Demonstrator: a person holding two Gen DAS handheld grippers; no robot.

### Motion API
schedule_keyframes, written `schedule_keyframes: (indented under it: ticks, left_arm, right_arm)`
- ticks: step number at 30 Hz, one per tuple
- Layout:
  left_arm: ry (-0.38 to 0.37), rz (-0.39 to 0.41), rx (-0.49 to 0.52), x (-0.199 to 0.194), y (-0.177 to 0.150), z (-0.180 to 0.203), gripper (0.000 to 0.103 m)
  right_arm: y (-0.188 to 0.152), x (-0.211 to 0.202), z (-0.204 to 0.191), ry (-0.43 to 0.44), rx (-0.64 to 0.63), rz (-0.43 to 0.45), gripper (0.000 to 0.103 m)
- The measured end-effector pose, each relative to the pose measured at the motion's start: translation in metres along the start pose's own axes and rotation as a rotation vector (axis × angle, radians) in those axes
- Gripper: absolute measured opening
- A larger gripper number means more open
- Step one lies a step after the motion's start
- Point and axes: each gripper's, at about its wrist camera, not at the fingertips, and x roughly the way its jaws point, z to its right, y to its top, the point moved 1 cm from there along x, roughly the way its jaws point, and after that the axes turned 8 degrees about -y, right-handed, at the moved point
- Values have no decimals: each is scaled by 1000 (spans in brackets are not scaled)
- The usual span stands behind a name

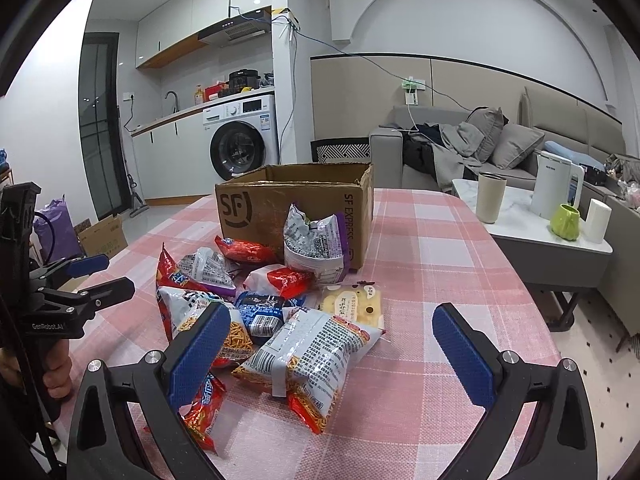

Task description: Organize snacks

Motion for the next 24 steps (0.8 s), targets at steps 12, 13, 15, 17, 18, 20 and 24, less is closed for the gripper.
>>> schedule_keyframes:
  ticks: [12,13,15,17,18,20,24]
  left_arm:
    - [15,-28,15,7,1,3,102]
    - [18,-31,16,8,1,3,102]
    - [21,-38,18,9,1,3,102]
    - [19,-41,20,10,1,2,102]
    - [21,-44,20,11,1,2,102]
    - [20,-47,21,11,1,2,102]
    - [17,-61,19,13,1,2,102]
  right_arm:
    - [-1,14,-1,-7,-6,-64,103]
    - [-1,17,0,0,-2,-76,103]
    - [-1,21,2,-2,8,-96,103]
    - [-1,23,3,5,14,-101,103]
    - [-2,23,3,6,10,-105,103]
    - [-3,25,3,4,3,-123,103]
    - [-4,29,8,29,31,-161,103]
